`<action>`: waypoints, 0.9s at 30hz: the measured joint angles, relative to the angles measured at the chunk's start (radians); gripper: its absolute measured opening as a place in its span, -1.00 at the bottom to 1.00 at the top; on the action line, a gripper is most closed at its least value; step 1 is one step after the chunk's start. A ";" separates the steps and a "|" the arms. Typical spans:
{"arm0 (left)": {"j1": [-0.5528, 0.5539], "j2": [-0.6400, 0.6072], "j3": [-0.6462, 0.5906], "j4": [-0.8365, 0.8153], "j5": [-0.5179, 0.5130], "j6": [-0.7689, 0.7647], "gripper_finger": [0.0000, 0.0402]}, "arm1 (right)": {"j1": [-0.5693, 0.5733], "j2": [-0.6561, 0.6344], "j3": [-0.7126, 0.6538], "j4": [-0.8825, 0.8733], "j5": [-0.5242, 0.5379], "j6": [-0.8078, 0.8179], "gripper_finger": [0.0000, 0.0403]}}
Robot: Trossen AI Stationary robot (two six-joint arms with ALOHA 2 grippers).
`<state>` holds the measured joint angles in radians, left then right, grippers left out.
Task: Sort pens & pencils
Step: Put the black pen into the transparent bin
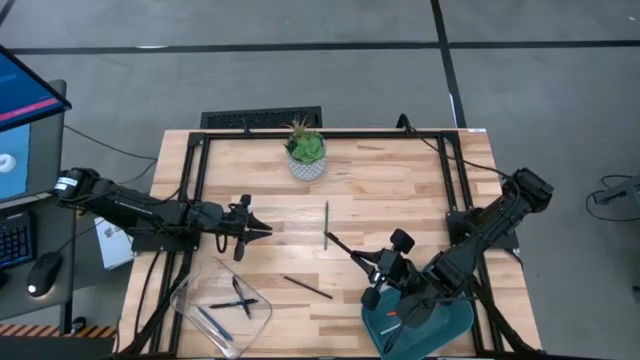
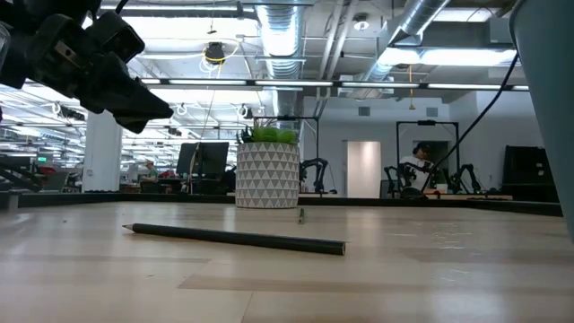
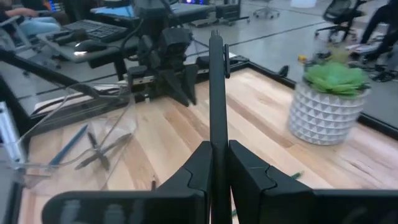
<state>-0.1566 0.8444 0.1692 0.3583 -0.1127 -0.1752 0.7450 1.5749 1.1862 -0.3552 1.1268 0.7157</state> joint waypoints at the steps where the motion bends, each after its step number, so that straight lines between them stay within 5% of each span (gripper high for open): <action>1: 0.000 0.000 0.000 0.003 0.000 0.006 -0.71 | -0.005 0.000 0.000 0.015 -0.015 -0.017 -0.69; 14: -0.001 0.000 0.000 0.155 0.016 0.006 -0.71 | -0.095 0.115 0.000 0.438 -0.230 -0.394 -0.69; 27: -0.054 0.000 0.000 0.428 0.154 0.035 -0.71 | -0.122 0.114 0.000 0.591 -0.224 -0.613 -0.69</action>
<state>-0.2104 0.8444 0.1692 0.7863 0.0418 -0.1402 0.6232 1.6894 1.1858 0.2353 0.9031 0.1026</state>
